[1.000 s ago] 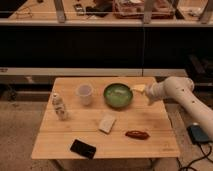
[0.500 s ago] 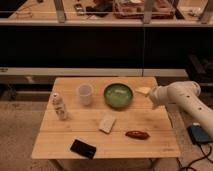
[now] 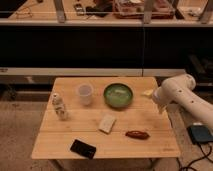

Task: Place the pepper in the ceramic bowl

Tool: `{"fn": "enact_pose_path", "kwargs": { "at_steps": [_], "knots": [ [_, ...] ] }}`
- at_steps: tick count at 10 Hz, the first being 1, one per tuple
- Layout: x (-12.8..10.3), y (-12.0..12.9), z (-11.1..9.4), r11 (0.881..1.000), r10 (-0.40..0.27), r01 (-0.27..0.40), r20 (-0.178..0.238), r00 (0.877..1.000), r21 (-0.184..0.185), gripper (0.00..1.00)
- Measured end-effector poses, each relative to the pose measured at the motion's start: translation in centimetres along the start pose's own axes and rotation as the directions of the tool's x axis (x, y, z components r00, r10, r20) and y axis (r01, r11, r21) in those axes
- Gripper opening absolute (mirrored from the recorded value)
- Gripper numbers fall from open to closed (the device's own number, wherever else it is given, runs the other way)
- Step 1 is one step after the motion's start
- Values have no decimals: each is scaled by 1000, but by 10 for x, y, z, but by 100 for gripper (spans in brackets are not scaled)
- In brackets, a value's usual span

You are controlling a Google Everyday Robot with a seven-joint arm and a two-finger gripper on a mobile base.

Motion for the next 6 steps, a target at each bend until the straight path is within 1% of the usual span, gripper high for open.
{"fn": "enact_pose_path", "kwargs": {
  "at_steps": [1, 2, 3, 4, 5, 6],
  "knots": [
    [-8, 13, -6, 993, 58, -56, 16, 998, -102, 80],
    [-23, 22, -12, 977, 104, -94, 43, 994, -189, 80],
    [-48, 27, -18, 954, 147, -114, 103, 984, -276, 80],
    [-66, 28, -20, 941, 174, -119, 154, 973, -317, 80],
    [-86, 28, -21, 928, 209, -125, 215, 954, -350, 80],
    [-105, 24, -22, 923, 241, -130, 280, 929, -363, 80]
  ]
}}
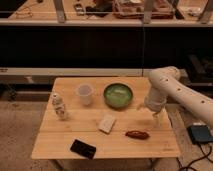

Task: Place the pepper in the ceramic bowl

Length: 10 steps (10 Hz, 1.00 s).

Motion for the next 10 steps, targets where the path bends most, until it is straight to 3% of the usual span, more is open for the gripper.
{"fn": "enact_pose_path", "kwargs": {
  "at_steps": [2, 3, 4, 5, 7, 8, 10],
  "knots": [
    [-18, -7, 5, 999, 9, -12, 89, 996, 39, 80],
    [-19, -14, 7, 995, 9, -20, 115, 993, 95, 80],
    [-15, -19, 8, 989, 1, -18, 115, 993, 149, 80],
    [-2, -24, 7, 974, -13, -7, 87, 996, 226, 80],
    [37, -26, 2, 929, -58, 71, -47, 997, 364, 80],
    [47, -27, 0, 914, -69, 99, -89, 994, 394, 80],
    [51, -27, -2, 905, -76, 115, -110, 991, 409, 80]
  ]
}}
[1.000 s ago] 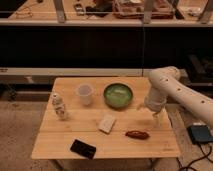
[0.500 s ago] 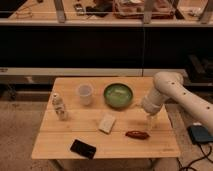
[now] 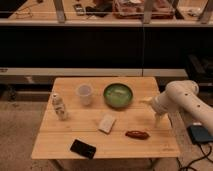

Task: Place the pepper in the ceramic bowl

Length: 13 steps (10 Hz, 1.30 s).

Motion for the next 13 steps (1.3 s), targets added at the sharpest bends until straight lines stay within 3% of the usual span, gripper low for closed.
{"fn": "enact_pose_path", "kwargs": {
  "at_steps": [4, 5, 7, 9, 11, 13],
  "knots": [
    [-3, 2, 2, 1000, -4, 4, 14, 1000, -14, 80],
    [-10, 9, 4, 999, -13, 15, 47, 999, -43, 80],
    [-38, 32, 7, 991, -30, 50, 168, 985, -120, 80],
    [-48, 50, 7, 986, -14, 51, 229, 973, -156, 80],
    [-48, 59, 18, 986, 21, 21, 255, 967, -163, 80],
    [-41, 62, 33, 992, 57, -26, 246, 968, -125, 80]
  ]
}}
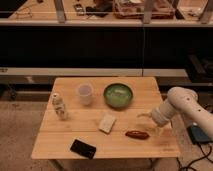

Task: Place the pepper in the ceramic bowl

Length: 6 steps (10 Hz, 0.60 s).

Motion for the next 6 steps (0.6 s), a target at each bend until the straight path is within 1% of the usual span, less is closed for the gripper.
{"fn": "enact_pose_path", "kwargs": {
  "at_steps": [1, 3, 4, 6],
  "knots": [
    [4, 2, 6, 1000, 10, -10, -7, 1000, 17, 80],
    [8, 8, 20, 999, 24, -23, -26, 999, 25, 80],
    [7, 12, 29, 999, 31, -31, -26, 999, 20, 80],
    [3, 18, 41, 999, 46, -46, -10, 999, 6, 80]
  ]
}}
